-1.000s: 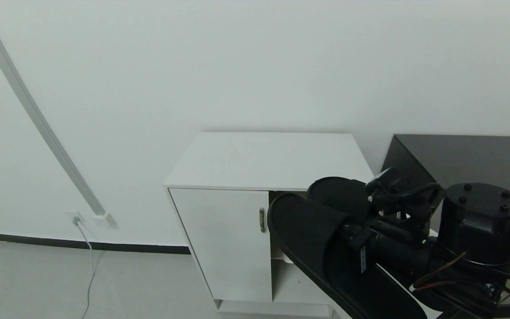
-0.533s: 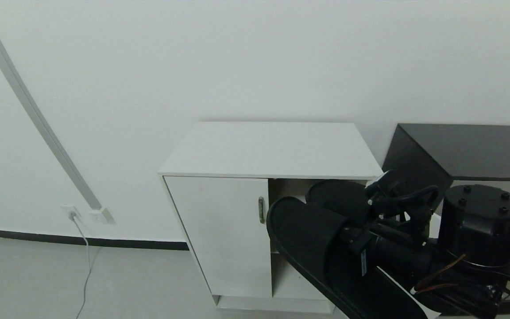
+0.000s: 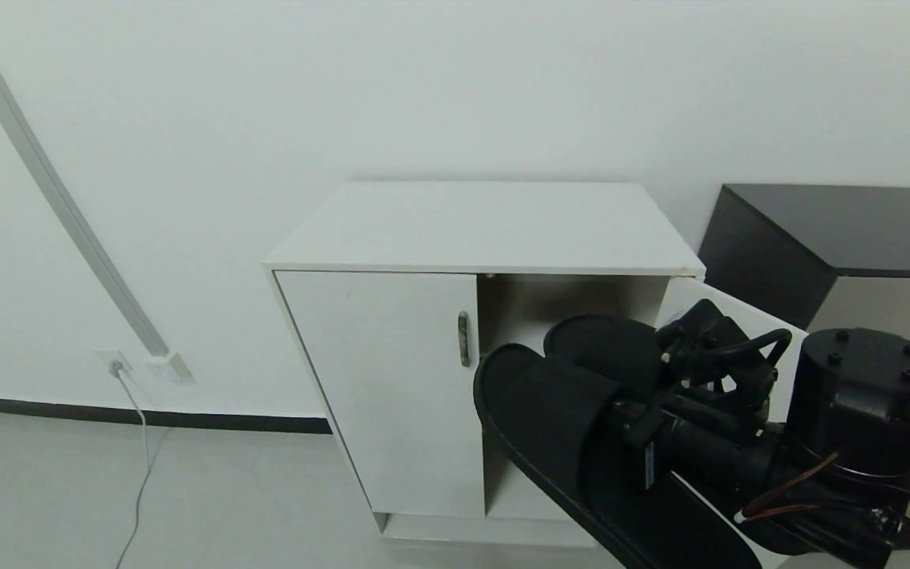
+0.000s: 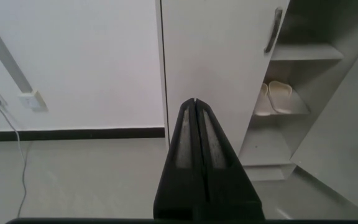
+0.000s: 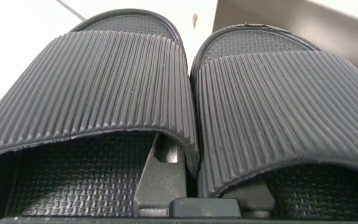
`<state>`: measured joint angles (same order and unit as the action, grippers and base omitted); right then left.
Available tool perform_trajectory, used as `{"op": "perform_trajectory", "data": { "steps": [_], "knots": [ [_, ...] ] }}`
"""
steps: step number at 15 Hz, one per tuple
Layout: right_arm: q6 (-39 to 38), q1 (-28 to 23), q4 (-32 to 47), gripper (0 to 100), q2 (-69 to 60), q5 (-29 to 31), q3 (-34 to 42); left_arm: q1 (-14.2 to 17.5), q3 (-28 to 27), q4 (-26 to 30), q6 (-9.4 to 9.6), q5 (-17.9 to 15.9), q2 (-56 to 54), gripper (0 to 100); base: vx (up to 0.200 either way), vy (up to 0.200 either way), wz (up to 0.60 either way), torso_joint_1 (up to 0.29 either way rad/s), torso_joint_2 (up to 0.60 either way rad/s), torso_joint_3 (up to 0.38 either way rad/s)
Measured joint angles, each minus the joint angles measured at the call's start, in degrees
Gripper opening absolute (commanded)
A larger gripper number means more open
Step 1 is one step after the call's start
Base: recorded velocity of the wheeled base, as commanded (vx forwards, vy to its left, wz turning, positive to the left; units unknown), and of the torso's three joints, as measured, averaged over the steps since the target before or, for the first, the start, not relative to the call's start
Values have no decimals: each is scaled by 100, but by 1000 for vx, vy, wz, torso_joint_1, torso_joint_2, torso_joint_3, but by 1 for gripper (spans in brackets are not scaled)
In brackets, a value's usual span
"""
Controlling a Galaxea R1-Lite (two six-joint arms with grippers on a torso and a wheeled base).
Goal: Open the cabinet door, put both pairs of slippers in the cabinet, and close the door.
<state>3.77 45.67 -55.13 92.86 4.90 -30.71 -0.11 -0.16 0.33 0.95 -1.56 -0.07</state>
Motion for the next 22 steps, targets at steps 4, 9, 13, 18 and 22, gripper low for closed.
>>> {"op": "perform_trajectory", "data": {
  "steps": [4,9,13,18,22],
  "knots": [
    [66,9,-139,0,50,-1,78,1,-2,0,0,-2,0,0,0,0,0,-187,505,319],
    [80,11,-167,0,89,0,102,1,-2,2,2,-5,0,0,0,0,0,-154,484,331],
    [83,24,-221,0,157,-4,106,0,-2,0,0,-2,0,0,0,0,0,-117,466,349],
    [79,33,-227,0,193,-6,133,0,-2,2,2,-5,0,0,0,0,0,-66,442,381],
    [77,28,-232,0,221,-6,135,0,-2,7,2,-2,0,0,0,0,0,-7,308,304]
  ]
}}
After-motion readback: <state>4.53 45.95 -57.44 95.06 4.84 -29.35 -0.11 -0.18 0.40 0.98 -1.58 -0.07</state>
